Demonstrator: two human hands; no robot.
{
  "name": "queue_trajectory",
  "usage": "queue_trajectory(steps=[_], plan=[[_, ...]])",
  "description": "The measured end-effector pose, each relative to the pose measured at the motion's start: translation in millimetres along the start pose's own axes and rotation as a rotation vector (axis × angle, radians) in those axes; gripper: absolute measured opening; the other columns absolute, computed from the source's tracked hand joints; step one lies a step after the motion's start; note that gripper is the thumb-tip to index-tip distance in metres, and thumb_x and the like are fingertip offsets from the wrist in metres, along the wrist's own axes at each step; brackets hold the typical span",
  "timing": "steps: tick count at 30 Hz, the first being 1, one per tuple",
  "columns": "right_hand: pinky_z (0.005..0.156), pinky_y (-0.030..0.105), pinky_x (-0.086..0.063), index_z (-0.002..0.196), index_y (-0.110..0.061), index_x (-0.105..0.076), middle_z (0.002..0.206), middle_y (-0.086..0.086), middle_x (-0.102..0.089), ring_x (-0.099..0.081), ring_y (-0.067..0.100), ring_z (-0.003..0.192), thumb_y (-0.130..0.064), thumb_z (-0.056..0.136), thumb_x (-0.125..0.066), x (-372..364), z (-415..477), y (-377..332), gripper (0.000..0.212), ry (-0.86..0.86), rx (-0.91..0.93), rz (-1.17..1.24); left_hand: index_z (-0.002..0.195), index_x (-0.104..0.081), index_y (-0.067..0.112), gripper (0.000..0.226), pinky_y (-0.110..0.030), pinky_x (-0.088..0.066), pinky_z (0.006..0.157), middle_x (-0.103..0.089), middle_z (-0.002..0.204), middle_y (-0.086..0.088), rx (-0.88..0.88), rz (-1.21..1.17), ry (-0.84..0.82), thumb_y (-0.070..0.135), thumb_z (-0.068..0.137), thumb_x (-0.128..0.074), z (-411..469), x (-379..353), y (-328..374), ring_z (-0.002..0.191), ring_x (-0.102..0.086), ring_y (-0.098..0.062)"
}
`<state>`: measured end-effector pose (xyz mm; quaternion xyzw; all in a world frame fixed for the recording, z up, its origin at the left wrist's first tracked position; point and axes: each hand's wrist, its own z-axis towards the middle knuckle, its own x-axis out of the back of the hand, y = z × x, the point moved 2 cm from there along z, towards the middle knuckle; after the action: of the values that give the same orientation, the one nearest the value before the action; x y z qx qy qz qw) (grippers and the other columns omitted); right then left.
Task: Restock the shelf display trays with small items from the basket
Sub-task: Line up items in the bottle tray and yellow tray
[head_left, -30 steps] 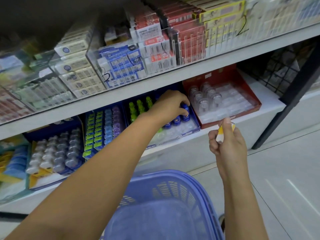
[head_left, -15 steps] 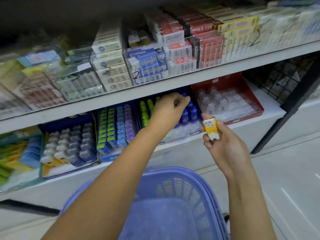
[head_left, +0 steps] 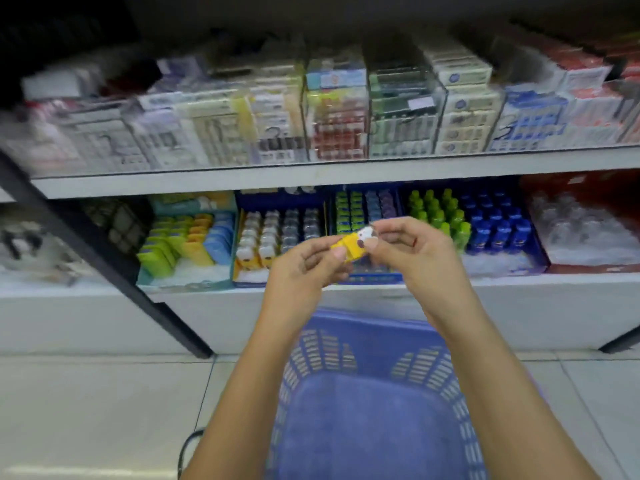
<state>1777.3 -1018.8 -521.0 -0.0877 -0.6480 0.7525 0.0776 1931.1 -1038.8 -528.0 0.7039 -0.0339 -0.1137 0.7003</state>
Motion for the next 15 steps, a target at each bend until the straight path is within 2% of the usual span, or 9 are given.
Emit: queue_trajectory(steps=[2,4,5,7,10,12,15], plan=[[0.064,0.016,-0.052,0.085,-0.023,-0.066,0.081,-0.003,-0.068,-0.064,0.006,0.071,-0.013,0.078,-0.074,-35,11,-3,0.015,-0.065,0.07,-0.145,0.108,-0.065,0.013,0.018,-0.026,-0.055,0.08,-0.072,0.095,-0.001,-0.059,0.179,0.131,0.011,0.091,-0.06,-1,36,-7,0.091,-0.069,-0.016],[0.066,0.014,-0.051,0.087,-0.024,-0.065,0.081,-0.011,-0.064,-0.062,0.003,0.073,-0.018,0.08,-0.073,-72,21,0,0.012,-0.115,0.144,-0.332,0.121,-0.061,0.015,0.029,-0.026,-0.046,0.091,-0.066,0.115,-0.003,-0.109,0.667,0.268,0.022,0.093,-0.058,-3,72,-19,0.108,-0.061,-0.019],[0.066,0.014,-0.05,0.088,-0.022,-0.064,0.079,-0.013,-0.062,-0.059,0.001,0.072,-0.019,0.08,-0.072,-90,25,3,0.012,-0.137,0.19,-0.419,0.127,-0.057,0.014,0.035,-0.024,-0.039,0.095,-0.06,0.125,-0.004,-0.123,0.878,0.282,0.024,0.094,-0.057,-6,86,-26,0.117,-0.055,-0.02],[0.07,0.019,-0.049,0.091,-0.017,-0.066,0.078,-0.013,-0.063,-0.059,0.004,0.072,-0.018,0.08,-0.072,-119,32,11,0.012,-0.198,0.273,-0.577,0.136,-0.048,0.013,0.043,-0.025,-0.029,0.104,-0.045,0.142,-0.006,-0.098,1.092,0.183,0.022,0.094,-0.055,-10,103,-44,0.132,-0.039,-0.022],[0.078,0.031,-0.048,0.095,-0.014,-0.068,0.091,0.002,-0.07,-0.061,0.016,0.087,-0.022,0.083,-0.068,-138,39,29,0.014,-0.285,0.331,-0.824,0.144,-0.036,0.015,0.054,-0.025,-0.02,0.111,-0.032,0.15,-0.003,-0.102,1.18,0.066,0.019,0.093,-0.055,-15,113,-65,0.139,-0.023,-0.019],[0.08,0.034,-0.048,0.095,-0.011,-0.068,0.093,0.005,-0.07,-0.059,0.02,0.091,-0.021,0.084,-0.067,-138,41,39,0.014,-0.311,0.344,-0.935,0.145,-0.035,0.016,0.056,-0.026,-0.02,0.113,-0.032,0.15,-0.001,-0.133,1.15,0.083,0.019,0.093,-0.055,-15,116,-69,0.14,-0.021,-0.018],[0.081,0.039,-0.049,0.09,-0.007,-0.07,0.088,0.006,-0.071,-0.059,0.022,0.089,-0.018,0.081,-0.07,-135,44,43,0.014,-0.3,0.336,-0.973,0.145,-0.036,0.017,0.055,-0.023,-0.019,0.112,-0.032,0.15,0.0,-0.141,1.111,0.105,0.018,0.093,-0.054,-14,119,-72,0.14,-0.02,-0.015]])
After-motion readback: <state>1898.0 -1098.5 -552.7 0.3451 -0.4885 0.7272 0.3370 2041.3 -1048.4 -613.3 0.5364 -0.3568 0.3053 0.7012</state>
